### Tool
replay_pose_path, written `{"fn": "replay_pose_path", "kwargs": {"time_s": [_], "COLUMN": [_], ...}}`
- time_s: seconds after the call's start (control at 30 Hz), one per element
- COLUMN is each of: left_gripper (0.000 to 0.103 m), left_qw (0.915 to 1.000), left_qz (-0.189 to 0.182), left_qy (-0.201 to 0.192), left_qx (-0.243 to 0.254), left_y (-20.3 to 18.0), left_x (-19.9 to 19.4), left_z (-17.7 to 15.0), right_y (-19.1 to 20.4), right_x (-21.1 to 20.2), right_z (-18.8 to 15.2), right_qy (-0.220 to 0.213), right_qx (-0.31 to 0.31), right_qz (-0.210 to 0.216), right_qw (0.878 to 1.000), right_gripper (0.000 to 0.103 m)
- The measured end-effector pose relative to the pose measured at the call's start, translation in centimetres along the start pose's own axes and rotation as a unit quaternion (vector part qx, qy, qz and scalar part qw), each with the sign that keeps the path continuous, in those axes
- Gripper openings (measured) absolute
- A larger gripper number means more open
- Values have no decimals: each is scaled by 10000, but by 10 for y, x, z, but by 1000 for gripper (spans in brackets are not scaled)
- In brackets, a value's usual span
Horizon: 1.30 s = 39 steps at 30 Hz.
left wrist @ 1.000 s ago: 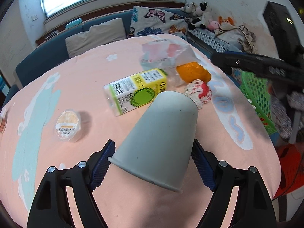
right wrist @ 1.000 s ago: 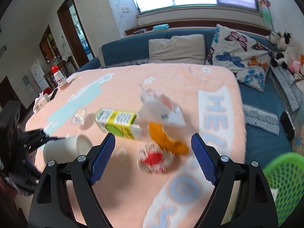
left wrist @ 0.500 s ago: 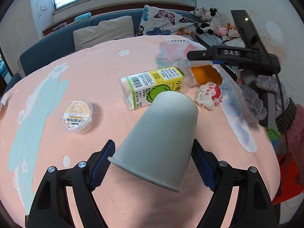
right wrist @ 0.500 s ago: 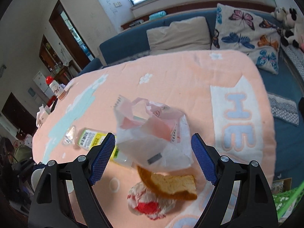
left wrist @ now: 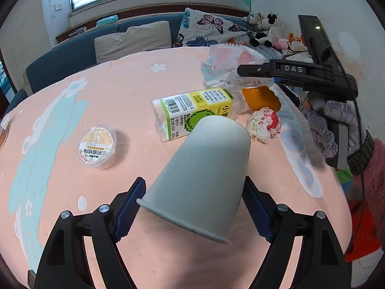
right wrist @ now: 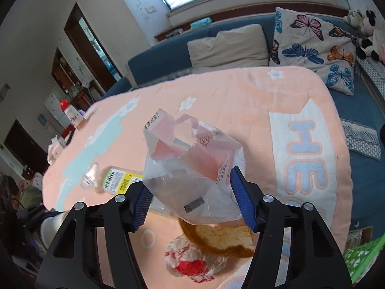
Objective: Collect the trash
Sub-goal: 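Carry both items over the green basket and open both tools to drop them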
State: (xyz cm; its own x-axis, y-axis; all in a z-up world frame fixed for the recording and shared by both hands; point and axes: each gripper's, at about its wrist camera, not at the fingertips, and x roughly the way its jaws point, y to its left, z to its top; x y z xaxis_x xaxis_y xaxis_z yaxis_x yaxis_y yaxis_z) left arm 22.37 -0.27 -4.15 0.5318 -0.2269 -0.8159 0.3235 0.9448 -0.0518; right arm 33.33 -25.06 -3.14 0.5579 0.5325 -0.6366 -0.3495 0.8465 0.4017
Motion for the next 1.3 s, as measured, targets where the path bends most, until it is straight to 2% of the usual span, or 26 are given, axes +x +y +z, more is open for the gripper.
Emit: {"fn": "replay_pose_path", "kwargs": {"time_s": [0.27, 0.6, 1.03, 1.3], "left_gripper": [77, 77, 77, 78], "left_qw": [9999, 9984, 9921, 9865], "left_qz": [-83, -394, -954, -1228], "left_qy": [-113, -262, -259, -121], "left_qx": [27, 299, 774, 1081], "left_y": [-15, -63, -147, -205], "left_x": [-10, -18, -7, 9], "left_z": [3, 10, 28, 44], "right_y": [6, -18, -79, -121], "right_x": [-52, -142, -237, -266], "right_z": [-6, -45, -115, -150], "right_qy": [-413, -837, -1094, -1046], "right_qx": [35, 377, 797, 1213], "right_qz": [99, -200, -1333, -1842], "right_qw": [9991, 9956, 9818, 9697], "right_gripper": [60, 60, 60, 67]}}
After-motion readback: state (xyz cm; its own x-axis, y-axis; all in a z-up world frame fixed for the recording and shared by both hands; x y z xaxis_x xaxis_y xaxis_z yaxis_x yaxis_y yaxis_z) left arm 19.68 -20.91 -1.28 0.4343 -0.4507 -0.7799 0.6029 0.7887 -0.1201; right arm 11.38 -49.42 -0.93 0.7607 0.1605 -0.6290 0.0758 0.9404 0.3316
